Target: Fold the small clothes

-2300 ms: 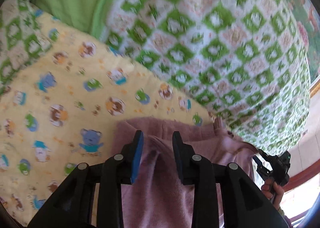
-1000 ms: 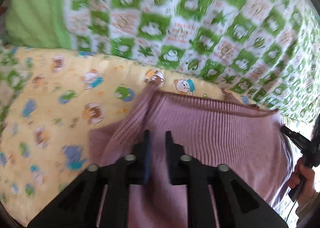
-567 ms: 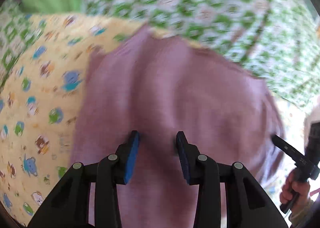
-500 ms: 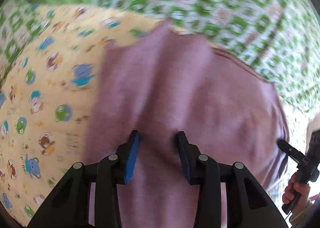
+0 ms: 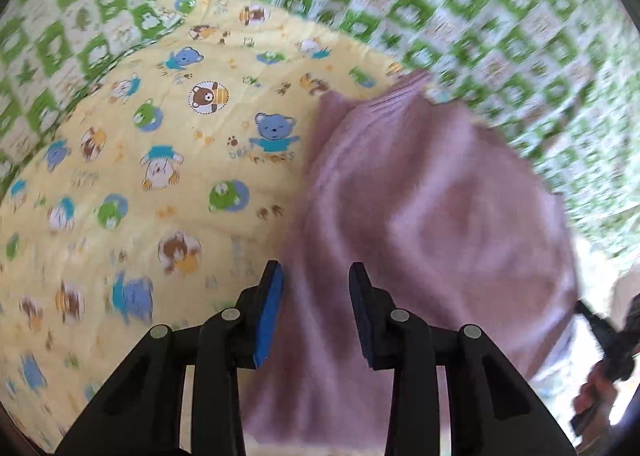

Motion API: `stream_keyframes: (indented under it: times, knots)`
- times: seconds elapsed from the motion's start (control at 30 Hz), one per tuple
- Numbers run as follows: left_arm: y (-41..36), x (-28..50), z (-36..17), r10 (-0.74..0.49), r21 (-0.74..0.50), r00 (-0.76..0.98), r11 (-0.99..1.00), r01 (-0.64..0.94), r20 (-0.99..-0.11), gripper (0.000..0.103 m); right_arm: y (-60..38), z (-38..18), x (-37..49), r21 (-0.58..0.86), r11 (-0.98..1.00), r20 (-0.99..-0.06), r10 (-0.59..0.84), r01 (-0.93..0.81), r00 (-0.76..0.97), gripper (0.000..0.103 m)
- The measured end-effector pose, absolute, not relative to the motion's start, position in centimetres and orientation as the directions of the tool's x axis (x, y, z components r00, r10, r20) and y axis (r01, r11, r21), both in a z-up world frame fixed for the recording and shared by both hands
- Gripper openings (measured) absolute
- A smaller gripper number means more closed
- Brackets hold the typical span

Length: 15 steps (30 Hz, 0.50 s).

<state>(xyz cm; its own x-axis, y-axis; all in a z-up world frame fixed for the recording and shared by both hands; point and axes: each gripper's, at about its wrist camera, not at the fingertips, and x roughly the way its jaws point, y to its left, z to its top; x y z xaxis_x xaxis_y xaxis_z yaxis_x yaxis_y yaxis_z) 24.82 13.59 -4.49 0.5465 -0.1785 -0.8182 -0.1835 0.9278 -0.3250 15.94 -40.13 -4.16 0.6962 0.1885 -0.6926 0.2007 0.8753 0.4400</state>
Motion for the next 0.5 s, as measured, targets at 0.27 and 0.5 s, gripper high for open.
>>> stream_keyframes:
  times: [0.27,0.5]
  knots:
    - [8.7,19.9,-5.4,-0.253,-0.329,0.475,0.941,-0.084,-0.843,0.042,-34.4,-6.6,15.1,0.418,0.904,-0.759,0.294,0.088,0.581,0.012]
    - [10.9,18.6,-6.6,-0.247,-0.349,0.441,0.923,-0.166,-0.863,0.039,-39.4,-8.4,12.7,0.384,0.881,-0.809,0.177,0.276,0.561,0.008]
